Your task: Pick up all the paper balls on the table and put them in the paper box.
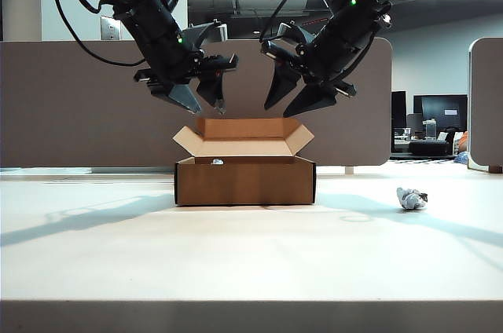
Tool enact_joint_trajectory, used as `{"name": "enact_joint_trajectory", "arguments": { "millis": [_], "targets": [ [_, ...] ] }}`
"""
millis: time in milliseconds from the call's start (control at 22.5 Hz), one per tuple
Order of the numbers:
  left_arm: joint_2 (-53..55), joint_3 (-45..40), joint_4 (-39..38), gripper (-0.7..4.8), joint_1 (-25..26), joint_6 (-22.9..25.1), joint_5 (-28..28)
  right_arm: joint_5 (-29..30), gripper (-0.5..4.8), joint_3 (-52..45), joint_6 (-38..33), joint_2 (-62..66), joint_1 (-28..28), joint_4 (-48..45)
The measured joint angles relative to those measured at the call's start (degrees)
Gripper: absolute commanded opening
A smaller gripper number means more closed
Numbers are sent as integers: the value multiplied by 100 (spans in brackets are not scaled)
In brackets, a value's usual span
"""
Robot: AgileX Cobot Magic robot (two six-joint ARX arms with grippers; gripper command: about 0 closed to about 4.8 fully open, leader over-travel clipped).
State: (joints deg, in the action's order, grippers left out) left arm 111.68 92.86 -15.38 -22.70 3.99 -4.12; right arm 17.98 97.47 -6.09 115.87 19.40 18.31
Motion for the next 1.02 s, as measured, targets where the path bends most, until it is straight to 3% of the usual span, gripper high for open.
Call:
{"name": "enact_joint_trajectory", "arguments": {
  "millis": [89, 311, 444, 621, 843, 1021],
  "targets": [
    [-52, -2, -57, 215, 26, 2, -212, -293, 214, 0, 490, -39, -39, 256],
    [-439, -2, -645, 215, 107, 13, -232, -1897, 214, 13, 1174, -203, -184, 1462],
    [-680, 4, -1019, 215, 304, -192, -544, -2162, 214, 7, 1202, -177, -350, 1967],
    [-828, -2, -1932, 214, 914, -741, -1484, -2699, 219, -15, 1110, -166, -413, 2577],
    [-1069, 2, -2747, 210, 1305, -728, -1543, -2948, 244, -20, 623, -4, -560, 3086],
    [-1281, 2, -3058, 210, 1287, -621, -1615, -2922, 243, -81, 428, 525, -629, 3777]
  ]
}}
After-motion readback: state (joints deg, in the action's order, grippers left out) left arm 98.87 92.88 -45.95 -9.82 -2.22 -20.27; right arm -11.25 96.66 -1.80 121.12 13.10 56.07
